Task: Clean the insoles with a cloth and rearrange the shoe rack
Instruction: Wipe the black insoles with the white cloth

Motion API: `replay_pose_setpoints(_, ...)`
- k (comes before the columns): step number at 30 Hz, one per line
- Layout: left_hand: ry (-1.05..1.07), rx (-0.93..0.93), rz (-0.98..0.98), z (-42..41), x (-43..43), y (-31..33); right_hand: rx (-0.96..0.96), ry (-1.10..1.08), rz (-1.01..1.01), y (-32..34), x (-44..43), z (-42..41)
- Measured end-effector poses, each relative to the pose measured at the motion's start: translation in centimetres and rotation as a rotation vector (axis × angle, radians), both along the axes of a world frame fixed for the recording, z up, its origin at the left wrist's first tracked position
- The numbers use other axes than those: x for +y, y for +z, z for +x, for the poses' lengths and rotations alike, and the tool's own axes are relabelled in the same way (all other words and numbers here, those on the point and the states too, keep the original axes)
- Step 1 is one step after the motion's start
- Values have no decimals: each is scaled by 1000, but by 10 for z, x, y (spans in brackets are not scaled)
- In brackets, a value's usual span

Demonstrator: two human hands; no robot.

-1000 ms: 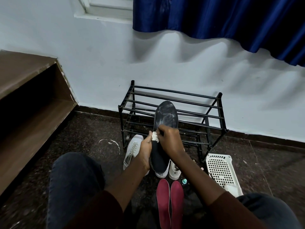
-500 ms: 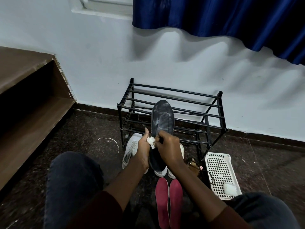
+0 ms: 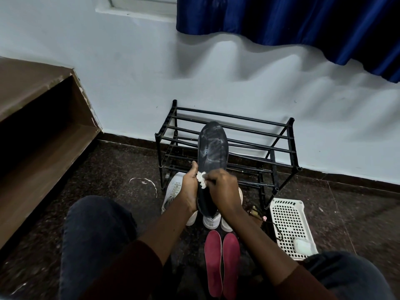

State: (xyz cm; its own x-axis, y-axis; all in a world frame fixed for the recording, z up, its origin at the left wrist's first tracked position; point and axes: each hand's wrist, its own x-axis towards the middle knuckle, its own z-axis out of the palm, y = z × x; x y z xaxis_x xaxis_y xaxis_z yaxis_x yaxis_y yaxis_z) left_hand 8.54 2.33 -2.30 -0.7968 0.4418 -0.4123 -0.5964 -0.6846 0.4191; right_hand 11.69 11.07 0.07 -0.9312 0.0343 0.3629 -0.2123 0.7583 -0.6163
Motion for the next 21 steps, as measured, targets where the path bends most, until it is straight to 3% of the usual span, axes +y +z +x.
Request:
replay_pose_setpoints(11, -34, 16, 24, 3, 3, 8, -19, -32, 79, 7, 11, -12)
replay_pose_setpoints(21, -19, 36, -38, -6, 0, 5, -111, -50, -19, 7, 12, -6)
